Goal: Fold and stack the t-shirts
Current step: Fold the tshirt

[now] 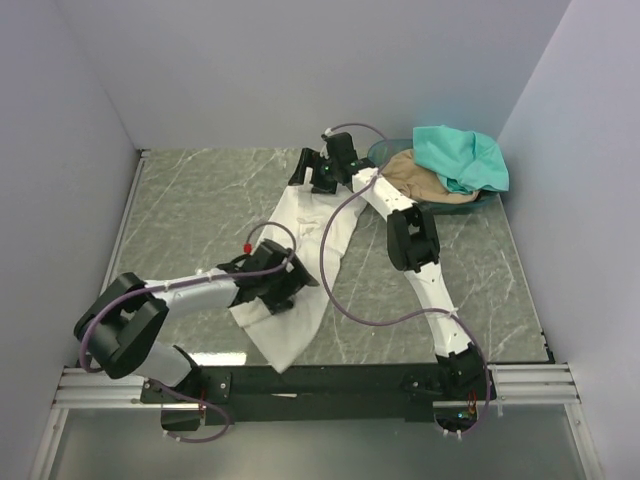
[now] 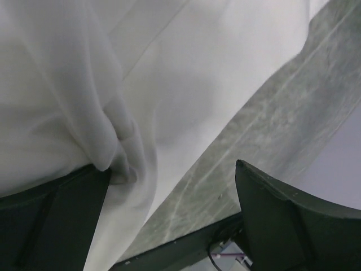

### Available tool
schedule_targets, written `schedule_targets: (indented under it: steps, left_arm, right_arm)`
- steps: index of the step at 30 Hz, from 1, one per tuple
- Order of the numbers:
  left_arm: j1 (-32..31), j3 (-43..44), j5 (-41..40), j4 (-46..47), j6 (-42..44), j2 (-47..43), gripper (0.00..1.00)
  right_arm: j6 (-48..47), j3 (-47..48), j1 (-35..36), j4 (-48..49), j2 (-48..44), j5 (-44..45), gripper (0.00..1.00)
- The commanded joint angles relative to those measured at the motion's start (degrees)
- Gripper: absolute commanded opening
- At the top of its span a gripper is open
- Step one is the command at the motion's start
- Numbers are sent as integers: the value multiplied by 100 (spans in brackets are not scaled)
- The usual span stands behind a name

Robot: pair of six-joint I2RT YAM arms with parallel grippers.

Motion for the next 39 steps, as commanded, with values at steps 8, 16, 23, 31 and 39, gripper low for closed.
schedule_targets:
  steps: [8, 16, 23, 31, 39]
  left_arm:
    - [-1840, 980, -923, -1108, -850, 389, 100]
    - [-2545, 858, -1972, -1944, -1325, -823, 99]
    - [-2362, 910, -3052, -3235, -1123, -1669, 100]
    - [-226, 270, -1596, -2150, 589, -2029, 99]
    - [531, -12, -488, -1646, 1478, -1766, 99]
  right_arm:
    - [-374, 398, -17, -20, -78, 167, 98]
    - [-1051, -49, -8, -944, -1668, 747, 99]
    - [-1140, -2359, 159, -1348, -3242, 1677, 99]
    - [-964, -4181, 572, -980, -3630, 2258, 99]
    - [-946, -3164, 599, -1410, -2541, 2364, 99]
